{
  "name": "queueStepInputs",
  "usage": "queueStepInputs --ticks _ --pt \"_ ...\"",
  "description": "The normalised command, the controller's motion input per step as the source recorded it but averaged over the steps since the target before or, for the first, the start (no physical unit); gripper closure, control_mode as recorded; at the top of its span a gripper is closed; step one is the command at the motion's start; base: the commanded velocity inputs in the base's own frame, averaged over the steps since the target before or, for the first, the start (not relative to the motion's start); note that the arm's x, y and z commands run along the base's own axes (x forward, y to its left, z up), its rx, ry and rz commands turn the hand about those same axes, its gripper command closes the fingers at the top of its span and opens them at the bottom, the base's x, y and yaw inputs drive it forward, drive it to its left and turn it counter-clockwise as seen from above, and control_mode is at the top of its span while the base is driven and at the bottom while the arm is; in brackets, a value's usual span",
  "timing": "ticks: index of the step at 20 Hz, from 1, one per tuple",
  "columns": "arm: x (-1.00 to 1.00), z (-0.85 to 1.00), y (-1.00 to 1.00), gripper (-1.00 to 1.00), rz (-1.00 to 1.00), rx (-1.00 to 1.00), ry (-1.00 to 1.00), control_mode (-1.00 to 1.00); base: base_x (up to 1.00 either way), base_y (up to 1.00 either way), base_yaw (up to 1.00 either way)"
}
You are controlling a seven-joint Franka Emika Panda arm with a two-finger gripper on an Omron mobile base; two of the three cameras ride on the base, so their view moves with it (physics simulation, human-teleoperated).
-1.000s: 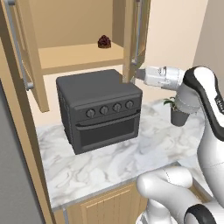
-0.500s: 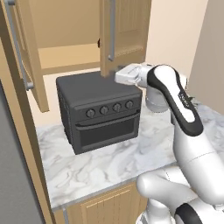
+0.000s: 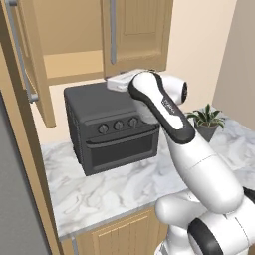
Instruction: Pick the avocado and bread from the counter and place them on the plate. Then pick the jam from the cabinet and place it next to the plate. Lastly close the cabinet door.
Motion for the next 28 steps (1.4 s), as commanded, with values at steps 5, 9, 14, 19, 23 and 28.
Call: queueStepInputs --ticks 5,9,14,19,23,28 --pt "0.49 0.00 0.32 -1.00 -0.07 -0.07 0.16 -1.00 0.00 0.00 0.00" --pt "0.30 0.00 0.19 -1.00 -0.03 -0.04 0.06 -1.00 0.00 0.00 0.00" --pt "-0.06 0.00 0.04 -1.00 -0.02 0.00 0.00 -1.00 0.00 0.00 0.00" --pt "-0.67 0.12 -0.20 -1.00 -0.01 0.01 -0.02 -1.00 0.00 0.00 0.00" --pt "-0.58 0.41 -0.19 -1.00 -0.04 0.01 0.00 -1.00 0.00 0.00 0.00" --pt "-0.49 0.60 -0.18 -1.00 -0.07 0.00 0.01 -1.00 0.00 0.00 0.00"
